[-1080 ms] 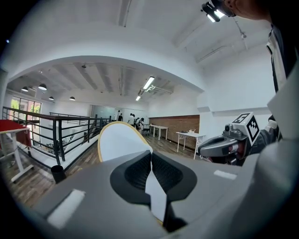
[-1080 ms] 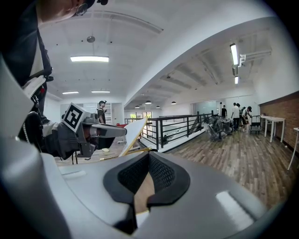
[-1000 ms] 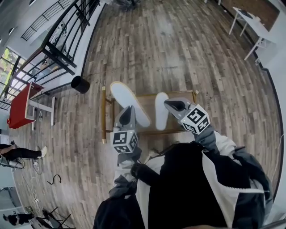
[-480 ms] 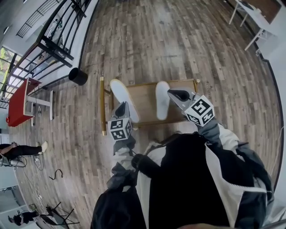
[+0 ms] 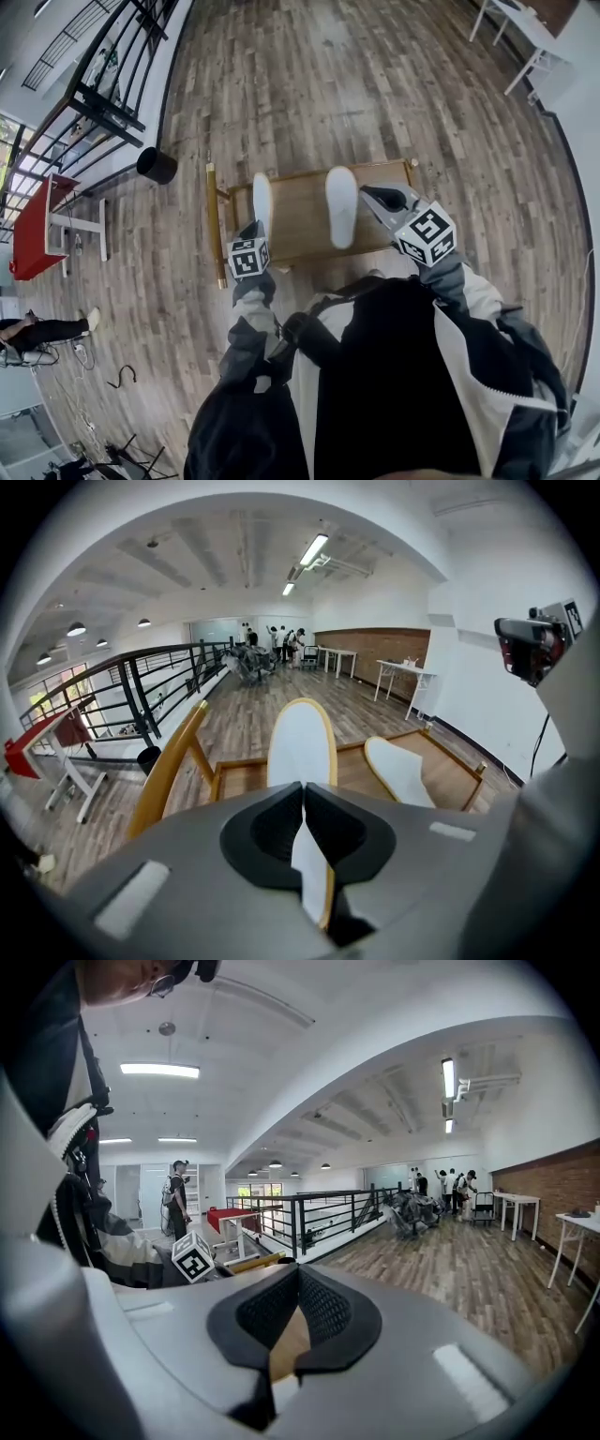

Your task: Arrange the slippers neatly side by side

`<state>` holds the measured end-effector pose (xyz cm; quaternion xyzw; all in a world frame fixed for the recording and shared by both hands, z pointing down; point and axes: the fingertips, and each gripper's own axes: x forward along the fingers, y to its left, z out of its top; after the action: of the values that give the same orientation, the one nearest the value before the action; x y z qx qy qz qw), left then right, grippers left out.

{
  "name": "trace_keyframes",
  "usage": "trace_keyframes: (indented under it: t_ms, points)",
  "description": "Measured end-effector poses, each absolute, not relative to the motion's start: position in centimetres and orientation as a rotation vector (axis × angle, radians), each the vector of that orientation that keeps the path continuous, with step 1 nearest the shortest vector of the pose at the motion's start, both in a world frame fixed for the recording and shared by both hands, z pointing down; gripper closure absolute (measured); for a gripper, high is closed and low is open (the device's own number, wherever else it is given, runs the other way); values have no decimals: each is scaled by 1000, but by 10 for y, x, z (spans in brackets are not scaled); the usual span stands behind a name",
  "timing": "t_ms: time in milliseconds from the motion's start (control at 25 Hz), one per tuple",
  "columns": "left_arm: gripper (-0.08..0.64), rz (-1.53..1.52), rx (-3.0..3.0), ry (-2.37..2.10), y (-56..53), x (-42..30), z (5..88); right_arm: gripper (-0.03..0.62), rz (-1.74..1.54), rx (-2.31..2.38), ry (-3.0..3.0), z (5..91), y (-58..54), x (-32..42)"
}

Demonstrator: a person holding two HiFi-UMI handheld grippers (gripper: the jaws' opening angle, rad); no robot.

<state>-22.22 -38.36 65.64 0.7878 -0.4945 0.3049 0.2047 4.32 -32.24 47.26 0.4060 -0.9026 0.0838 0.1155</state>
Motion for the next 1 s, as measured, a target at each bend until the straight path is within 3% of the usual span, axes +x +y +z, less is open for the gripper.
trace_keyframes:
  t_ms: [1000]
  points:
    - [534,1067,1991,-1335,-419,-278,750,588,281,1295,-2507,482,-311,53]
